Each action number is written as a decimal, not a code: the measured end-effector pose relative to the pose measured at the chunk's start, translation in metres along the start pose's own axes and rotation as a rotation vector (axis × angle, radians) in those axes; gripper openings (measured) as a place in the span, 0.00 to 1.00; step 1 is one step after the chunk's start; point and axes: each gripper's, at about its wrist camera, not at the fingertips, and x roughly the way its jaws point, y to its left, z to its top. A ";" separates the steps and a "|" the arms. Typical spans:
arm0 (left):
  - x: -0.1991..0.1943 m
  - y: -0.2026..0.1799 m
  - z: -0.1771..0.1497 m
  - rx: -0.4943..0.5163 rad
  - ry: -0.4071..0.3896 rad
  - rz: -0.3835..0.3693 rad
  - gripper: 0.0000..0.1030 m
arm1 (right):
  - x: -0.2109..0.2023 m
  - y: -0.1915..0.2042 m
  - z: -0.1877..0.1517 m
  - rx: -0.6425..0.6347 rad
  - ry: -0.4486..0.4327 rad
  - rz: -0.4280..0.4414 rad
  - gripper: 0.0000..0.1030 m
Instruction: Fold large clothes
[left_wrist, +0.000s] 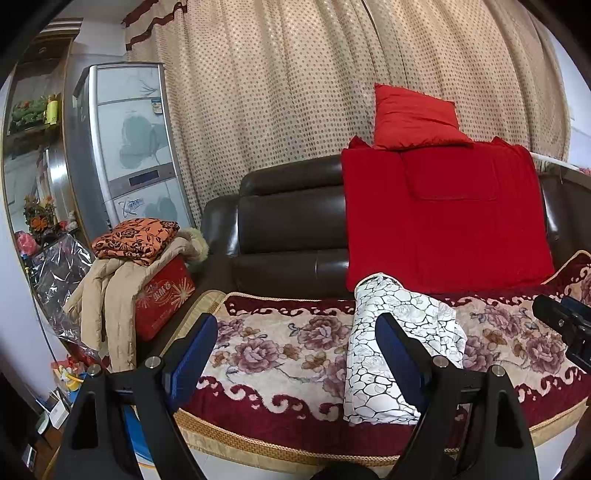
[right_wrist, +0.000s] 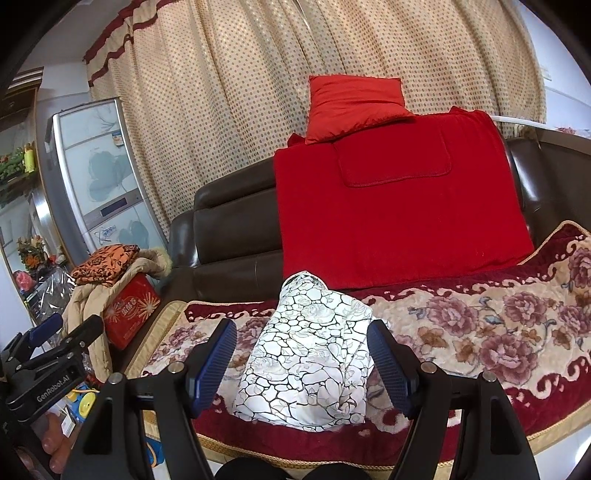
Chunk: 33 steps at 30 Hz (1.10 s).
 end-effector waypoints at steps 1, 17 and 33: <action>0.000 0.001 0.000 -0.001 -0.002 0.001 0.85 | 0.000 0.000 0.000 -0.001 -0.001 -0.001 0.74; -0.016 0.004 0.004 -0.017 -0.029 0.006 0.85 | -0.008 0.001 0.003 -0.010 -0.007 0.013 0.74; -0.037 0.013 0.004 -0.035 -0.062 0.016 0.85 | -0.023 0.013 0.003 -0.039 -0.024 0.025 0.74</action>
